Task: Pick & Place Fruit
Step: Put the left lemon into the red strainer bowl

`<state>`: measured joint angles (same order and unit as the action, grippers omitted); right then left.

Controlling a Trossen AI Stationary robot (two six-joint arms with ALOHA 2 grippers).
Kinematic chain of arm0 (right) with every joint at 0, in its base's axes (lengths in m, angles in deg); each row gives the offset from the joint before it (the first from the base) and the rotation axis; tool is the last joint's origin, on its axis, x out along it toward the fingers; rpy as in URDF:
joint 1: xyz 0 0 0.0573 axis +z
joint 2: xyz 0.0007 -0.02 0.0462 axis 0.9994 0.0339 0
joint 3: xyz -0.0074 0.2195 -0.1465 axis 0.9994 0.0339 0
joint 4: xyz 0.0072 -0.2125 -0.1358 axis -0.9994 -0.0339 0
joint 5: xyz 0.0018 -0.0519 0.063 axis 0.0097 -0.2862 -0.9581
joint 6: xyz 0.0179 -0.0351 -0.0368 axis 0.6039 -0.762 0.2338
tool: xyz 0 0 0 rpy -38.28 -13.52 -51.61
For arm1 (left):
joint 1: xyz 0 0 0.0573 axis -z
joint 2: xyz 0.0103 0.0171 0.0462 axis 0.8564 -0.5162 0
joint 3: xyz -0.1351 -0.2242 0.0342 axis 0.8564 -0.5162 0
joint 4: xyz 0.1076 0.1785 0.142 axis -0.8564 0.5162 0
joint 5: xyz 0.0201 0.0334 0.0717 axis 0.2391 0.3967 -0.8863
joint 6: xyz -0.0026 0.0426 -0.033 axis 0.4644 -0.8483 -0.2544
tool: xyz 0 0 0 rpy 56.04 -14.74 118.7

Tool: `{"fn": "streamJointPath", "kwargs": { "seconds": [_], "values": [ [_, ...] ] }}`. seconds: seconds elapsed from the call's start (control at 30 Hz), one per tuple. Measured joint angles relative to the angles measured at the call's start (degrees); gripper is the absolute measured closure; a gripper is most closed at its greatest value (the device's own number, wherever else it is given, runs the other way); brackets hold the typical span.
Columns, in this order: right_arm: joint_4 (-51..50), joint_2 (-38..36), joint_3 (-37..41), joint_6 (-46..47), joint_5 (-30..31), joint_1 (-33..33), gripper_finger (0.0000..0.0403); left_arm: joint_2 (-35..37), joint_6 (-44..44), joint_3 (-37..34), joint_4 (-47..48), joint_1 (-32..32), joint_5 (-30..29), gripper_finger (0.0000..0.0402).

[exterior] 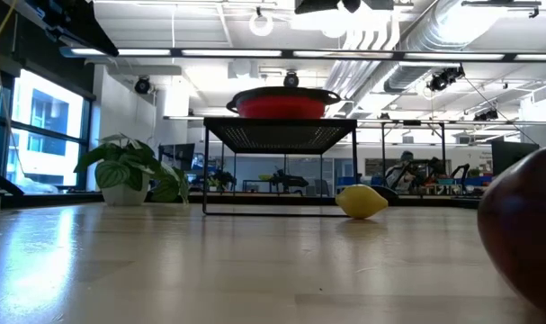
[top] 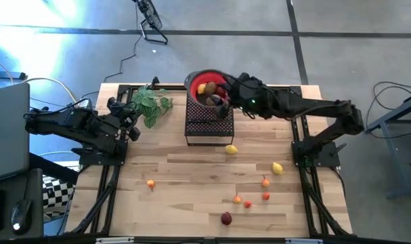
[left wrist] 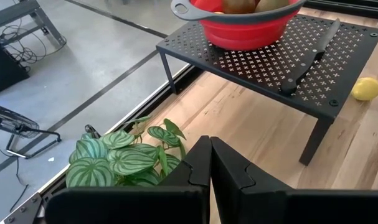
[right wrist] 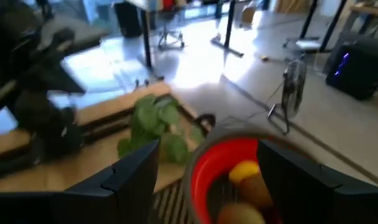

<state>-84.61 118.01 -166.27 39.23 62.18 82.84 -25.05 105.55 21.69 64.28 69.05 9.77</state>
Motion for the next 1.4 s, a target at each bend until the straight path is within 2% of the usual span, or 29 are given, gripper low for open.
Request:
{"fn": "streamJointPath", "kwargs": {
  "seconds": [0.27, 0.53, 0.8, 1.13, 1.4],
  "values": [
    [-15.9, -3.2, 0.0, 5.5, -0.8, 6.6, 0.0140, 0.0, 0.0, 0.0, 0.0, 0.0, 0.0, 0.0402],
    [-28.9, -3.3, 0.0, 14.6, -8.4, 12.6, 0.0140, 0.0, 0.0, 0.0, 0.0, 0.0, 0.0, 0.0402],
    [-32.5, -3.3, 0.0, 20.5, -9.0, 18.0, 0.0140, 0.0, 0.0, 0.0, 0.0, 0.0, 0.0, 0.0402],
    [-36.4, -3.2, 0.0, 33.7, -12.5, 21.5, 0.0140, 0.0, 0.0, 0.0, 0.0, 0.0, 0.0, 0.0402],
    [-39.2, -3.2, 0.0, 40.7, -12.5, 25.1, 0.0140, 0.0, 0.0, 0.0, 0.0, 0.0, 0.0, 0.0402]
  ]
}}
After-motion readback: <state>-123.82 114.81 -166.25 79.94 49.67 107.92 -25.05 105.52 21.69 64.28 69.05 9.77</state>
